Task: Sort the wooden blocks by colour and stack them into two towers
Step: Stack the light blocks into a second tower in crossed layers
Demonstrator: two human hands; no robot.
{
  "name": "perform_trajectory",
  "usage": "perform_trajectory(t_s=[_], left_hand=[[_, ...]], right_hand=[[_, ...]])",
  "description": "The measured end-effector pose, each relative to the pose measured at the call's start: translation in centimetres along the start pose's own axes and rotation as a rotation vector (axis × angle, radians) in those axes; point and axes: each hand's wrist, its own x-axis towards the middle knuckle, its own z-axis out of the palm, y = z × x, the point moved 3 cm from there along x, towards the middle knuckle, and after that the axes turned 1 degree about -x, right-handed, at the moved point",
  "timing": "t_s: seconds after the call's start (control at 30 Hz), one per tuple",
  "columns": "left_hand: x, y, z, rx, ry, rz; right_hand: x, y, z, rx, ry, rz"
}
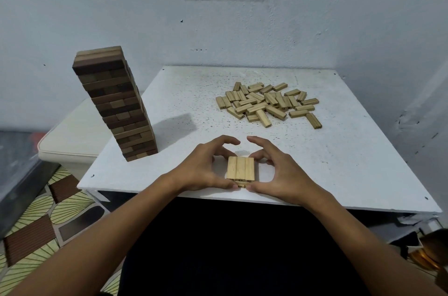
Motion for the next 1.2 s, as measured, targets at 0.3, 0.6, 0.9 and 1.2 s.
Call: perform_trajectory(t_s=[0.3, 0.6, 0.9, 1.2], left_hand=[[-0.2, 0.7, 0.1, -0.022, 0.015, 0.042], [-0.5, 1.4, 0.1, -0.076, 0.081, 0.079], [-0.4, 1.0, 0.1, -0.044, 0.085, 0.066], [0.4, 0.8, -0.7, -0.131, 0.120, 0.069]], right_hand=[[-0.1, 0.0, 0.0, 0.022, 0.007, -0.017], [-0.2, 0.2, 0.2, 0.044, 0.051, -0.037], [-0.2, 0.1, 0.2, 0.050, 0.056, -0.035], [0.1, 0.1, -0.5, 0.172, 0.154, -0.063]])
